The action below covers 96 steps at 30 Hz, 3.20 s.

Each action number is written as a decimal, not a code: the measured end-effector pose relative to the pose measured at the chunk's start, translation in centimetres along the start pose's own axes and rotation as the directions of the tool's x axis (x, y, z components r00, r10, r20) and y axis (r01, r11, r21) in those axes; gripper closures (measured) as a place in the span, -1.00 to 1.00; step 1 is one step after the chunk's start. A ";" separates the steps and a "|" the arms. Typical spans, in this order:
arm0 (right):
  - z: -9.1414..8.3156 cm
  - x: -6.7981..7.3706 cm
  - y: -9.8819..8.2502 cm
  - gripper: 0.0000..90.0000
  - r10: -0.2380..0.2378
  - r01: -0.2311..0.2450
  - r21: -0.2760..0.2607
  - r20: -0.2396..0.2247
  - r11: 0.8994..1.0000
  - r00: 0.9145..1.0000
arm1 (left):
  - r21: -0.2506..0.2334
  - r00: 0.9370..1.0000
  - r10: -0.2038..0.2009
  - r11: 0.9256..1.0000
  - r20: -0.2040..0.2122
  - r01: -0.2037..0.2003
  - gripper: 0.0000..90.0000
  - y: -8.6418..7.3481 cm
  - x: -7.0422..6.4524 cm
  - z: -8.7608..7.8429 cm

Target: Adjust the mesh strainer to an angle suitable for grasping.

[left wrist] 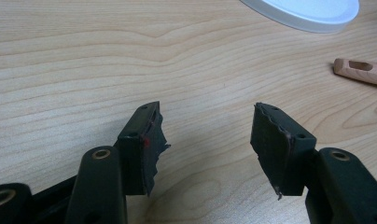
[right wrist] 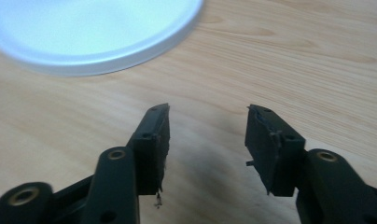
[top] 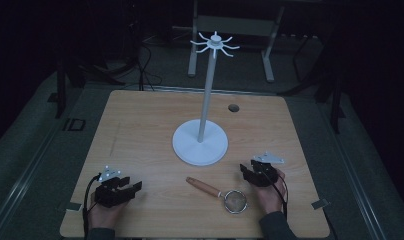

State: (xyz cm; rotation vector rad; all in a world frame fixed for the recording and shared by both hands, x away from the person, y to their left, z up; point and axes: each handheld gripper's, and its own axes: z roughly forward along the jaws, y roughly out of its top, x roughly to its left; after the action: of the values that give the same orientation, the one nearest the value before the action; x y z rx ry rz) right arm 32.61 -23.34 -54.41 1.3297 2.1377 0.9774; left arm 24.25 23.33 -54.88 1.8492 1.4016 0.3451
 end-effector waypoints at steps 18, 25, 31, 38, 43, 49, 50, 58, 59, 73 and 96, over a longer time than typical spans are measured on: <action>-2.5 3.9 2.2 0.23 -0.240 0.243 0.044 -0.062 0.969 0.969 | -0.007 1.000 -0.004 1.000 -0.004 0.004 -0.03 0.0 0.0 -0.1; -2.9 4.8 2.9 0.11 -0.269 0.277 0.071 -0.109 0.958 0.957 | -0.007 1.000 -0.004 1.000 -0.003 0.004 -0.03 0.0 0.1 -0.1; -2.9 5.9 3.3 0.08 -0.310 0.328 0.103 -0.160 0.939 0.937 | -0.007 1.000 -0.004 1.000 -0.003 0.004 -0.03 0.0 0.1 -0.1; -2.7 7.0 3.5 0.18 -0.360 0.395 0.140 -0.221 0.908 0.906 | -0.007 1.000 -0.005 1.000 -0.003 0.005 -0.03 0.0 0.1 -0.1; -2.5 7.8 3.5 0.14 -0.381 0.425 0.152 -0.251 0.892 0.890 | -0.007 1.000 -0.005 1.000 -0.003 0.004 -0.03 0.0 0.1 -0.1; -2.3 8.7 3.5 0.06 -0.412 0.465 0.172 -0.273 0.868 0.869 | -0.007 1.000 -0.005 1.000 -0.003 0.005 -0.03 -0.1 0.1 -0.1; -2.3 8.9 3.4 0.06 -0.414 0.469 0.177 -0.274 0.865 0.868 | -0.007 1.000 -0.005 1.000 -0.003 0.005 -0.03 0.0 0.1 -0.1; -1.9 9.9 3.3 0.03 -0.444 0.515 0.193 -0.315 0.835 0.839 | -0.008 1.000 -0.007 1.000 -0.003 0.007 -0.03 -0.1 0.1 -0.1; -1.8 10.1 3.2 0.05 -0.450 0.524 0.198 -0.321 0.829 0.833 | -0.008 1.000 -0.007 1.000 -0.003 0.007 -0.03 -0.1 0.1 -0.1; 0.4 11.2 2.6 0.24 -0.448 0.575 0.295 -0.401 0.763 0.799 | -0.017 1.000 -0.018 1.000 -0.001 0.018 -0.03 -0.1 0.2 -0.1; 1.0 10.9 3.5 0.36 -0.449 0.611 0.386 -0.434 0.691 0.781 | -0.014 1.000 -0.015 1.000 -0.002 0.015 -0.03 -0.1 0.1 -0.1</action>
State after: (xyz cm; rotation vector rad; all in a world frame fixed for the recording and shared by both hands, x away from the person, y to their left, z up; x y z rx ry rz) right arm 30.48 -12.19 -52.38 0.6447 2.9355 0.3874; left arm 24.21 23.50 -54.92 1.8266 1.4104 0.3490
